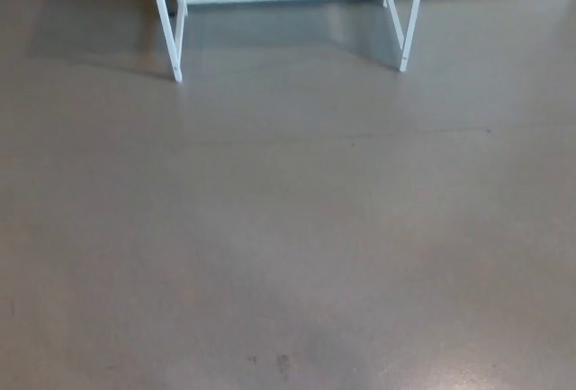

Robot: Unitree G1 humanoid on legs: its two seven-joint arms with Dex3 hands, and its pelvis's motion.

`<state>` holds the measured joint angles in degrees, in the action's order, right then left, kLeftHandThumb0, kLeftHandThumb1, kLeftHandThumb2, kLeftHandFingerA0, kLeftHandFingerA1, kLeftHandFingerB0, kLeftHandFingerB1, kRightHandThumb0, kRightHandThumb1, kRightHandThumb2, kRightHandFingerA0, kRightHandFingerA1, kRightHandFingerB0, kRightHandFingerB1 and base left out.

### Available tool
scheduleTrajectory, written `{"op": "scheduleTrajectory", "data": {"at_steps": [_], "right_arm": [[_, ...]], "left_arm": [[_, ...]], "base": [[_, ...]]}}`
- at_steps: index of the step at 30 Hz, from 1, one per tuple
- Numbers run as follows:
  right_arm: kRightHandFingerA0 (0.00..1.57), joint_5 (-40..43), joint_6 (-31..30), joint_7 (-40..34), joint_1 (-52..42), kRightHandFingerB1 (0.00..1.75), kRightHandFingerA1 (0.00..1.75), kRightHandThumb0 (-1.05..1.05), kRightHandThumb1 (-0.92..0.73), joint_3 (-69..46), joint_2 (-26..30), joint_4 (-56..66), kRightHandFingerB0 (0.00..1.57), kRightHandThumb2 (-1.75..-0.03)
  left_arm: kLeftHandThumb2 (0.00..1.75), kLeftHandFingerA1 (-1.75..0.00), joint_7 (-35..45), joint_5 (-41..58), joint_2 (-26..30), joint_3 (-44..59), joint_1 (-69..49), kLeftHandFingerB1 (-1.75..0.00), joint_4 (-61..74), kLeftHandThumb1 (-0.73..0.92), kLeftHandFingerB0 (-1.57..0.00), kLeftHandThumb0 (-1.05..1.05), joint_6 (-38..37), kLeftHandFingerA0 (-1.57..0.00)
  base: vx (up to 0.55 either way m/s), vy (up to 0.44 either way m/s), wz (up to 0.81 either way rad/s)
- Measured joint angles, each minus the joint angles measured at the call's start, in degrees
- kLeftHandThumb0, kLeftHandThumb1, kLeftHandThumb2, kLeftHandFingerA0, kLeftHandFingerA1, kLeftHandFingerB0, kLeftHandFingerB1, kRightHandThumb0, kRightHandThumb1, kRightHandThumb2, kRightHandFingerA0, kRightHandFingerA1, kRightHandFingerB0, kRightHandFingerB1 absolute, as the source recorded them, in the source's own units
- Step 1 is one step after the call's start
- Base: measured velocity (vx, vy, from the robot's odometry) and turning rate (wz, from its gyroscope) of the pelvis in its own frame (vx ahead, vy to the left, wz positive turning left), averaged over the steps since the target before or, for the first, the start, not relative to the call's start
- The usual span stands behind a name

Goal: The robot walks towards a table in front, picks a dumpling toy with left hand and puts it in an orange round plate

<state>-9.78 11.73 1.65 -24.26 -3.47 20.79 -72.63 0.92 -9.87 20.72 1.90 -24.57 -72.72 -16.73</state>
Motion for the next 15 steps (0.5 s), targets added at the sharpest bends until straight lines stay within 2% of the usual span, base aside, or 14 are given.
{"op": "scheduleTrajectory", "data": {"at_steps": [1,3,4,6,7,11,12,15], "right_arm": [[0.91,0.08,0.30,-0.02,0.18,0.39,0.63,-0.27,-0.47,-0.13,0.05,-0.50,0.52,-0.55],[0.91,0.27,0.98,-0.10,0.36,0.39,0.63,-0.27,-0.47,-0.47,0.42,-1.27,0.52,-0.55],[0.92,0.38,1.32,-0.11,0.48,0.39,0.69,-0.29,-0.49,-0.59,0.53,-1.45,0.55,-0.55],[0.92,0.45,1.61,-0.11,1.21,0.39,0.69,-0.29,-0.49,-0.63,0.57,-1.57,0.55,-0.55],[0.86,0.48,1.64,-0.12,2.06,0.40,0.57,-0.23,-0.48,-0.62,0.59,-1.56,0.58,-0.55],[0.86,0.87,2.10,-0.62,5.47,0.40,0.57,-0.23,-0.48,-1.28,0.42,-1.82,0.58,-0.55],[0.94,0.92,2.37,-0.61,6.24,0.40,0.59,-0.21,-0.48,-1.30,-0.39,-1.84,0.58,-0.55],[0.94,0.91,2.37,-0.71,7.47,0.40,0.59,-0.21,-0.48,-1.36,-0.52,-2.43,0.58,-0.55]], "left_arm": [[0.56,-0.54,-0.10,-0.02,-0.02,-0.01,0.23,-0.33,-0.14,0.54,-0.36,-0.20,-0.60,-0.82],[0.56,-0.54,-0.11,-0.07,-0.18,-0.08,0.23,-0.33,-0.72,0.54,-0.36,-0.20,-1.70,-0.82],[0.56,-0.49,-0.12,-0.08,-0.18,-0.08,0.13,-0.33,-1.05,0.56,-0.36,-0.19,-2.07,-0.74],[0.56,-0.49,-0.14,-0.07,-0.19,-0.04,0.48,-0.33,-1.54,0.56,-0.36,-0.19,-2.38,-0.74],[0.57,-0.62,-0.15,-0.06,-0.20,0.02,1.18,-0.34,-1.72,0.55,-0.39,-0.22,-2.48,-0.88],[0.57,-0.62,-0.49,-0.04,-0.63,0.35,3.60,-0.34,-1.42,0.55,-0.39,-0.22,-3.11,-0.88],[0.56,-0.72,-0.77,0.00,0.15,0.65,4.79,-0.34,-1.00,0.52,-0.39,-0.16,-3.44,-0.93],[0.56,-0.72,-1.38,0.15,1.21,1.23,7.36,-0.34,-0.26,0.52,-0.39,-0.16,-3.86,-0.93]], "base": [[0.00,0.000,0.00],[0.00,0.000,0.00],[0.02,0.105,-0.03],[0.06,0.160,-0.07],[0.09,0.226,-0.22],[0.21,0.384,-0.43],[0.20,0.448,-0.20],[0.18,0.216,-0.21]]}}
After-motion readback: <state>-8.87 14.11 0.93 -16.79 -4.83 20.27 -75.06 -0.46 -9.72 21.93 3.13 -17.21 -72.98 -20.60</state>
